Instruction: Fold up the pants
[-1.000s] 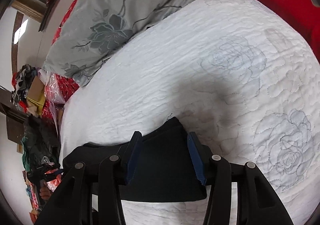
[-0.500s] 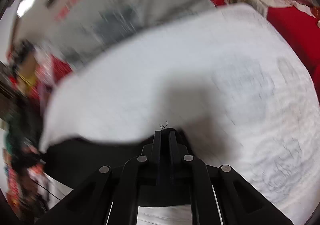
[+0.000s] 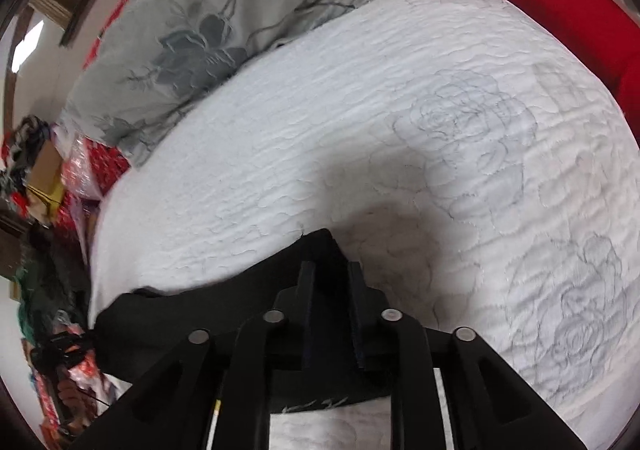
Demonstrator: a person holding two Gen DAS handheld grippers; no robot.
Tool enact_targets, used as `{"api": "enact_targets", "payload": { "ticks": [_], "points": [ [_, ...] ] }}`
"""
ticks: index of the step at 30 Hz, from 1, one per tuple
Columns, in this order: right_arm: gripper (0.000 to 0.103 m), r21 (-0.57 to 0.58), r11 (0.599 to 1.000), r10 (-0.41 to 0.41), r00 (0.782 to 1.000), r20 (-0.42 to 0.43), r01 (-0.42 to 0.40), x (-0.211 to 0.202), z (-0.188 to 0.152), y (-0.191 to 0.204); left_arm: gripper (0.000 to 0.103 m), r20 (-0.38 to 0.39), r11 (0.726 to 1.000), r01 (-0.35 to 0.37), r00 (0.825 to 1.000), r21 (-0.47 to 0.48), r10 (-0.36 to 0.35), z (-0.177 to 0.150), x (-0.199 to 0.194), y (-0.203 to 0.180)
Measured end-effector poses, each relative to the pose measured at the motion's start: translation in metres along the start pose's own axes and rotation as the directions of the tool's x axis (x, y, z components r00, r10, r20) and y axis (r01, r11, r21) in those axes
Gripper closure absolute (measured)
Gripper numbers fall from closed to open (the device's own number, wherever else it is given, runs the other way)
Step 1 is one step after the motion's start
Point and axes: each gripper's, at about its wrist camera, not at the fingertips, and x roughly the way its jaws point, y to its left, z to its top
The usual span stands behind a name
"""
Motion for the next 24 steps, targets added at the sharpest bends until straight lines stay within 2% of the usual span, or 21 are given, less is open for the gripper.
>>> {"api": "enact_targets", "payload": {
  "ticks": [3, 5, 7, 8, 10, 13, 14, 16, 17, 18, 20, 22, 24],
  "points": [
    [0.074, -0.009, 1.0, 0.009, 1.0, 0.026, -0.009, -0.019, -0.006, -0.001, 0.073, 0.041, 0.998, 0.055, 0.998, -0.032, -0.054, -0.009, -0.024, 0.007],
    [0.074, -0.017, 0.999, 0.029, 0.998, 0.047, -0.028, -0.026, -0.01, 0.005, 0.057, 0.063, 0.993, 0.117, 0.991, -0.006, -0.117, -0.025, -0.038, 0.004],
    [0.071, -0.029, 0.996, 0.086, 0.994, 0.069, -0.084, -0.035, -0.016, 0.01, 0.044, 0.064, 0.985, 0.167, 0.983, 0.049, -0.17, -0.043, -0.042, -0.008],
    [0.069, -0.032, 0.994, 0.109, 0.992, 0.067, -0.107, -0.036, -0.018, 0.012, 0.043, 0.062, 0.984, 0.164, 0.984, 0.077, -0.169, -0.048, -0.04, -0.012],
    [0.065, -0.032, 0.989, 0.146, 0.989, 0.039, -0.144, -0.03, -0.024, 0.019, 0.043, 0.049, 0.983, 0.097, 0.993, 0.159, -0.106, -0.06, -0.024, -0.025],
    [0.065, -0.01, 0.988, 0.157, 0.987, 0.013, -0.157, -0.019, -0.033, 0.021, 0.044, 0.04, 0.983, -0.029, 0.999, 0.181, 0.022, -0.062, 0.007, -0.022],
    [0.065, 0.002, 0.988, 0.155, 0.988, 0.01, -0.155, -0.016, -0.035, 0.019, 0.044, 0.035, 0.982, -0.083, 0.996, 0.168, 0.078, -0.061, 0.018, -0.016],
    [0.065, 0.035, 0.993, 0.111, 0.994, 0.007, -0.111, -0.007, -0.039, 0.008, 0.042, 0.026, 0.965, -0.224, 0.975, 0.139, 0.222, -0.058, 0.044, 0.002],
    [0.067, 0.061, 0.994, 0.087, 0.996, -0.001, -0.087, -0.001, -0.041, -0.001, 0.039, 0.013, 0.97, -0.205, 0.979, 0.128, 0.205, -0.056, 0.049, 0.008],
    [0.07, 0.09, 0.992, 0.093, 0.996, -0.01, -0.092, 0.004, -0.042, -0.01, 0.038, 0.015, 0.985, -0.157, 0.988, 0.078, 0.156, -0.055, 0.045, 0.016],
    [0.069, 0.125, 0.984, 0.128, 0.992, 0.005, -0.128, 0.003, -0.045, -0.016, 0.04, 0.021, 0.997, -0.071, 0.997, 0.004, 0.071, -0.057, 0.031, 0.021],
    [0.066, 0.121, 0.982, 0.143, 0.99, 0.002, -0.142, -0.002, -0.044, -0.013, 0.04, 0.044, 0.999, -0.033, 0.998, -0.003, 0.033, -0.063, 0.014, 0.018],
    [0.066, 0.094, 0.982, 0.164, 0.986, 0.009, -0.164, -0.014, -0.041, -0.008, 0.04, 0.091, 0.999, -0.027, 0.996, 0.037, 0.023, -0.075, -0.006, 0.0]
  ]
}}
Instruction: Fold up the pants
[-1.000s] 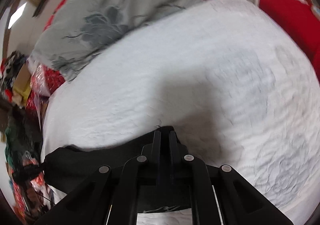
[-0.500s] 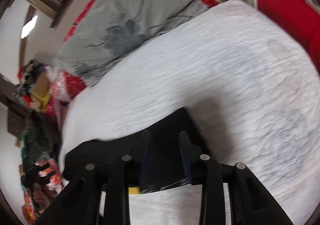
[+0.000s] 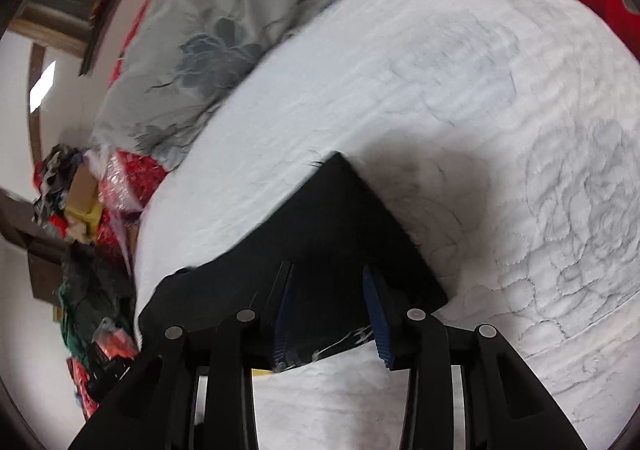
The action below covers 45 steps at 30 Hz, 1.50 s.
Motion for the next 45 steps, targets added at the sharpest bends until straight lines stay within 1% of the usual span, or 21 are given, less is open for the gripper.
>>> {"api": "enact_targets", "payload": {
  "ticks": [2, 3, 5, 8, 10, 12, 14, 18, 22, 24, 26, 27, 31, 32, 34, 36, 38, 39, 40, 42, 45],
  "points": [
    [0.062, -0.006, 0.999, 0.033, 0.999, 0.027, -0.033, -0.016, 0.004, 0.003, 0.041, 0.021, 0.998, 0.026, 0.999, 0.058, -0.027, -0.013, -0.013, -0.026],
    [0.057, -0.001, 0.999, 0.048, 0.998, 0.04, -0.048, -0.023, 0.007, 0.003, 0.041, 0.023, 0.996, 0.036, 0.999, 0.085, -0.038, -0.021, -0.017, -0.038],
    [0.053, 0.002, 0.998, 0.054, 0.997, 0.061, -0.055, -0.039, 0.014, 0.002, 0.041, 0.012, 0.987, 0.063, 0.998, 0.145, -0.066, -0.038, -0.018, -0.074],
    [0.052, -0.013, 0.999, 0.046, 0.997, 0.058, -0.045, -0.054, 0.023, 0.001, 0.041, -0.071, 0.97, 0.13, 0.99, 0.206, -0.118, -0.064, 0.002, -0.135],
    [0.048, -0.025, 0.999, 0.042, 0.998, 0.054, -0.04, -0.064, 0.028, 0.001, 0.041, -0.147, 0.96, 0.168, 0.98, 0.222, -0.138, -0.086, 0.024, -0.175],
    [0.045, -0.03, 0.999, 0.045, 0.998, 0.046, -0.044, -0.071, 0.03, 0.0, 0.041, -0.203, 0.955, 0.196, 0.967, 0.221, -0.151, -0.104, 0.037, -0.205],
    [0.042, -0.042, 0.998, 0.044, 0.998, 0.033, -0.043, -0.075, 0.031, -0.001, 0.041, -0.267, 0.957, 0.216, 0.95, 0.194, -0.16, -0.123, 0.059, -0.235],
    [0.041, -0.066, 0.997, 0.038, 0.999, 0.0, -0.038, -0.08, 0.031, -0.006, 0.041, -0.344, 0.969, 0.231, 0.92, 0.091, -0.187, -0.159, 0.09, -0.267],
    [0.039, -0.063, 0.997, 0.032, 0.999, -0.032, -0.034, -0.078, 0.033, -0.019, 0.041, -0.4, 0.972, 0.232, 0.888, -0.035, -0.226, -0.188, 0.114, -0.276],
    [0.039, -0.066, 0.997, 0.026, 0.998, -0.051, -0.03, -0.075, 0.034, -0.024, 0.041, -0.422, 0.971, 0.228, 0.875, -0.078, -0.239, -0.2, 0.124, -0.279],
    [0.039, -0.072, 0.997, 0.021, 0.997, -0.069, -0.026, -0.071, 0.037, -0.03, 0.041, -0.432, 0.966, 0.229, 0.865, -0.116, -0.257, -0.207, 0.13, -0.281],
    [0.039, -0.073, 0.997, 0.022, 0.997, -0.076, -0.027, -0.069, 0.038, -0.032, 0.041, -0.431, 0.965, 0.225, 0.863, -0.136, -0.262, -0.21, 0.133, -0.283],
    [0.039, -0.048, 0.997, 0.047, 0.993, -0.11, -0.052, -0.054, 0.045, -0.042, 0.041, -0.448, 0.96, 0.23, 0.85, -0.159, -0.278, -0.211, 0.139, -0.29],
    [0.039, -0.042, 0.997, 0.058, 0.991, -0.117, -0.063, -0.049, 0.047, -0.043, 0.041, -0.442, 0.959, 0.237, 0.852, -0.153, -0.281, -0.209, 0.137, -0.288],
    [0.038, -0.058, 0.994, 0.08, 0.988, -0.132, -0.088, -0.042, 0.049, -0.041, 0.041, -0.41, 0.961, 0.249, 0.869, -0.122, -0.277, -0.197, 0.126, -0.286],
    [0.038, -0.089, 0.986, 0.122, 0.98, -0.157, -0.138, -0.036, 0.048, -0.036, 0.041, -0.369, 0.963, 0.256, 0.89, -0.082, -0.268, -0.184, 0.114, -0.279],
    [0.038, -0.133, 0.977, 0.145, 0.974, -0.175, -0.169, -0.031, 0.045, -0.029, 0.041, -0.322, 0.97, 0.238, 0.916, -0.043, -0.239, -0.17, 0.101, -0.267],
    [0.038, -0.147, 0.973, 0.15, 0.972, -0.181, -0.178, -0.028, 0.043, -0.026, 0.041, -0.318, 0.971, 0.234, 0.919, -0.04, -0.234, -0.167, 0.1, -0.262],
    [0.039, -0.158, 0.97, 0.153, 0.969, -0.193, -0.185, -0.024, 0.04, -0.024, 0.041, -0.321, 0.97, 0.236, 0.916, -0.053, -0.241, -0.161, 0.099, -0.253],
    [0.039, -0.165, 0.974, 0.122, 0.972, -0.202, -0.156, -0.014, 0.035, -0.023, 0.041, -0.315, 0.969, 0.23, 0.917, -0.086, -0.245, -0.158, 0.101, -0.24],
    [0.04, -0.147, 0.979, 0.109, 0.969, -0.22, -0.144, 0.0, 0.03, -0.026, 0.041, -0.328, 0.968, 0.216, 0.912, -0.124, -0.245, -0.154, 0.109, -0.23]
  ]
}}
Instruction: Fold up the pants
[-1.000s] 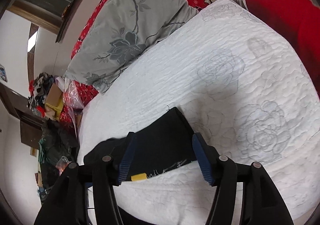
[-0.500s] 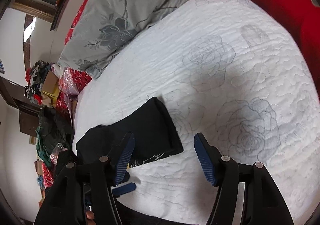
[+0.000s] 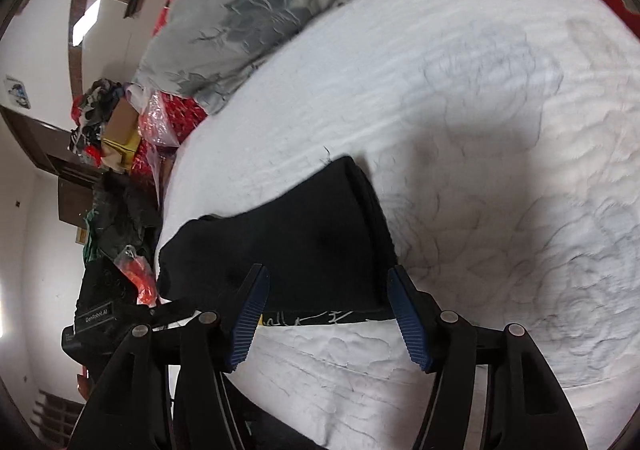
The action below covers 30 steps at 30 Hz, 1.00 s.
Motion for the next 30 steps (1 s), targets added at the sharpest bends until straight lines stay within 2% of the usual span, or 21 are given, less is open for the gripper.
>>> {"api": "enact_targets", "payload": {
  "ticks": [5, 6, 9, 12, 16, 17, 18, 20, 23, 27, 30],
  "points": [
    [0.045, 0.002, 1.0, -0.03, 1.0, 0.009, 0.03, 0.01, 0.0, 0.003, 0.041, 0.003, 1.0, -0.03, 1.0, 0.003, 0.03, 0.003, 0.007, 0.0],
    [0.049, -0.001, 0.999, -0.037, 0.999, 0.011, 0.037, 0.011, 0.0, 0.005, 0.041, 0.009, 0.999, -0.033, 0.999, -0.001, 0.033, 0.005, 0.007, 0.001],
    [0.076, -0.02, 0.996, -0.092, 0.996, 0.018, 0.092, 0.013, 0.003, 0.009, 0.041, 0.016, 0.999, -0.022, 1.0, -0.03, 0.022, 0.011, 0.007, 0.002],
    [0.077, 0.011, 0.997, -0.081, 0.997, 0.019, 0.081, 0.013, 0.002, 0.004, 0.041, 0.035, 0.998, -0.024, 0.999, -0.054, 0.026, 0.018, 0.005, 0.005],
    [0.076, 0.008, 0.997, -0.076, 0.997, 0.006, 0.076, 0.017, 0.003, 0.003, 0.042, -0.003, 0.994, -0.036, 0.999, -0.1, 0.035, 0.028, 0.018, 0.014],
    [0.079, -0.004, 0.996, -0.089, 0.996, 0.007, 0.089, 0.018, 0.004, 0.005, 0.053, -0.001, 0.994, -0.047, 0.999, -0.103, 0.047, 0.029, 0.018, 0.015],
    [0.088, -0.023, 0.993, -0.115, 0.993, 0.013, 0.115, 0.018, 0.004, 0.007, 0.061, 0.002, 0.993, -0.066, 0.998, -0.1, 0.067, 0.029, 0.017, 0.015],
    [0.099, -0.055, 0.986, -0.154, 0.988, 0.02, 0.155, 0.018, 0.004, 0.013, 0.094, -0.003, 0.995, -0.051, 0.999, -0.085, 0.051, 0.03, 0.013, 0.016],
    [0.1, -0.063, 0.99, -0.12, 0.991, 0.053, 0.123, 0.006, 0.001, 0.018, 0.095, -0.01, 0.995, 0.009, 1.0, -0.102, -0.011, 0.024, 0.001, 0.023],
    [0.1, -0.064, 0.995, -0.067, 0.996, 0.059, 0.071, -0.008, -0.011, 0.018, 0.095, -0.004, 0.997, -0.037, 0.999, -0.063, 0.037, 0.017, 0.002, 0.023],
    [0.1, -0.02, 0.994, -0.106, 0.994, 0.034, 0.107, -0.001, -0.015, 0.0, 0.095, -0.046, 0.994, -0.06, 0.997, -0.096, 0.056, 0.015, 0.016, 0.036]
  ]
}}
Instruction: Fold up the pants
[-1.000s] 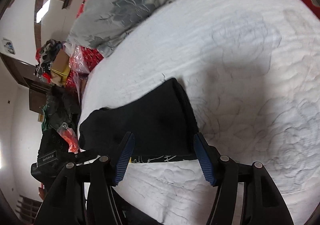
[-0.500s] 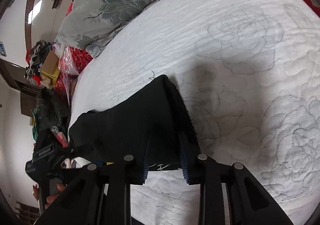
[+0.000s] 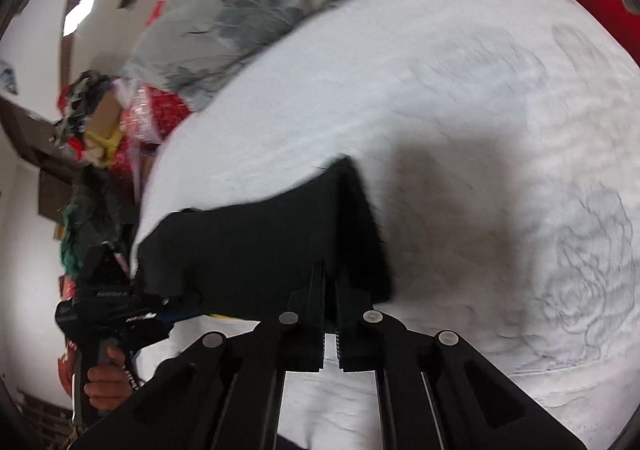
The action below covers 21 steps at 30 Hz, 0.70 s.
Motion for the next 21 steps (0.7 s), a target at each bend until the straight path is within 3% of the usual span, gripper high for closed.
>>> {"api": "enact_targets", "payload": {
  "ticks": [5, 7, 10, 11, 13, 21],
  "points": [
    [0.092, 0.063, 0.997, 0.035, 0.999, 0.007, -0.036, 0.003, 0.0, -0.009, 0.094, 0.046, 1.0, 0.001, 0.999, 0.01, -0.001, -0.014, -0.013, -0.006],
    [0.081, 0.061, 0.997, 0.046, 0.999, 0.013, -0.047, -0.004, 0.003, -0.007, 0.093, 0.055, 0.999, 0.029, 0.998, 0.037, -0.031, -0.023, -0.017, -0.016],
    [0.061, 0.088, 0.993, 0.074, 0.995, 0.07, -0.08, -0.02, 0.011, -0.012, 0.083, 0.026, 0.995, 0.081, 0.996, 0.056, -0.083, -0.038, -0.008, -0.039],
    [0.06, 0.105, 0.991, 0.077, 0.993, 0.086, -0.085, -0.024, 0.014, -0.015, 0.076, 0.017, 0.994, 0.092, 0.996, 0.06, -0.093, -0.042, -0.002, -0.046],
    [0.059, 0.128, 0.988, 0.08, 0.993, 0.092, -0.091, -0.028, 0.02, -0.021, 0.073, -0.003, 0.992, 0.106, 0.994, 0.074, -0.106, -0.048, 0.011, -0.058],
    [0.057, 0.162, 0.978, 0.123, 0.992, 0.037, -0.127, -0.013, 0.031, -0.027, 0.073, -0.088, 0.986, 0.167, 0.983, 0.027, -0.164, -0.06, 0.061, -0.081]
  ]
}}
